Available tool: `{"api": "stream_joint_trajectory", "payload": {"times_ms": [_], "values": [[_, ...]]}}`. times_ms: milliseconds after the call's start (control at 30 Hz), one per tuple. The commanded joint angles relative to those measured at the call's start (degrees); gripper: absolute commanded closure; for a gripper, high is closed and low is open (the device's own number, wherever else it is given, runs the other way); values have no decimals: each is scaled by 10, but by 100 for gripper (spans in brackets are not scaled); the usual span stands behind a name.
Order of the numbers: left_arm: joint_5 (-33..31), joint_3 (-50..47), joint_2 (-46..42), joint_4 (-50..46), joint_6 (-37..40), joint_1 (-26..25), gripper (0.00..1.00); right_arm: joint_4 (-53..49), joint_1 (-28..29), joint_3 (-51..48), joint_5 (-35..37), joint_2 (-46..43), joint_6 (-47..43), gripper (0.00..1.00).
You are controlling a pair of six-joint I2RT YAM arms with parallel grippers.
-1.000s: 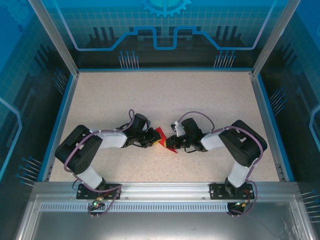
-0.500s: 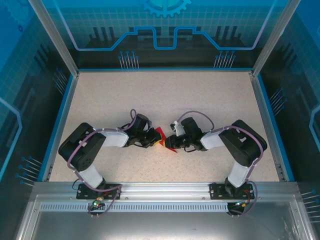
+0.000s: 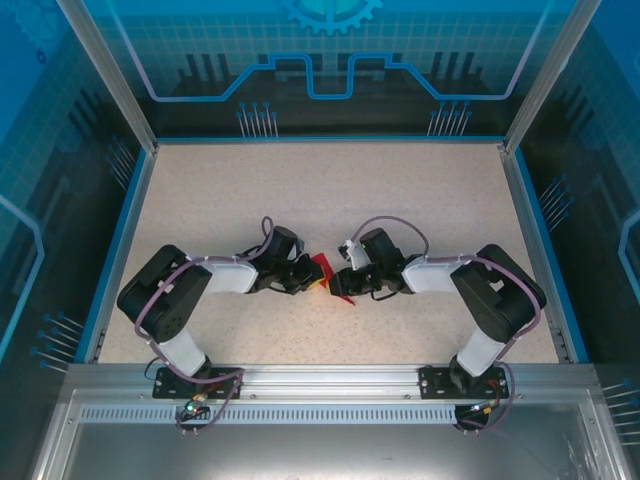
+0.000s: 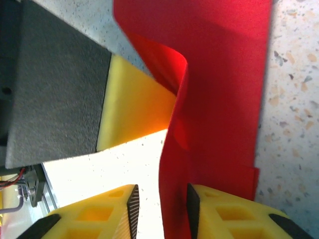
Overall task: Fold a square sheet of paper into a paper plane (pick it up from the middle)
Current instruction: Fold the wing for the fifth time at the center of the table.
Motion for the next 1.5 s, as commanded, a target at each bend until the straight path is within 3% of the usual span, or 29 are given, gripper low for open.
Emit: {"api": "stream_joint_trajectory", "payload": {"times_ms": [0, 200, 567, 867, 1033, 1267, 1467], "values": [[9, 16, 13, -4, 17, -4, 86, -75, -8, 18, 9, -22, -37, 64], [10, 20, 11, -7, 17, -4, 86, -132, -7, 27, 35, -33, -85, 66], [10, 24, 15, -13, 17, -4, 87, -150, 9, 37, 64, -18, -129, 66], [10, 31, 19, -22, 19, -3, 87, -202, 62, 77, 188, 6, -184, 66], [11, 34, 21, -23, 20, -3, 87, -206, 82, 86, 240, 16, -185, 72], [8, 34, 11, -32, 25, -3, 88, -176, 70, 64, 170, 4, -168, 84], [7, 18, -6, -28, 31, -4, 87, -107, 19, 23, 37, -8, -119, 84]]}}
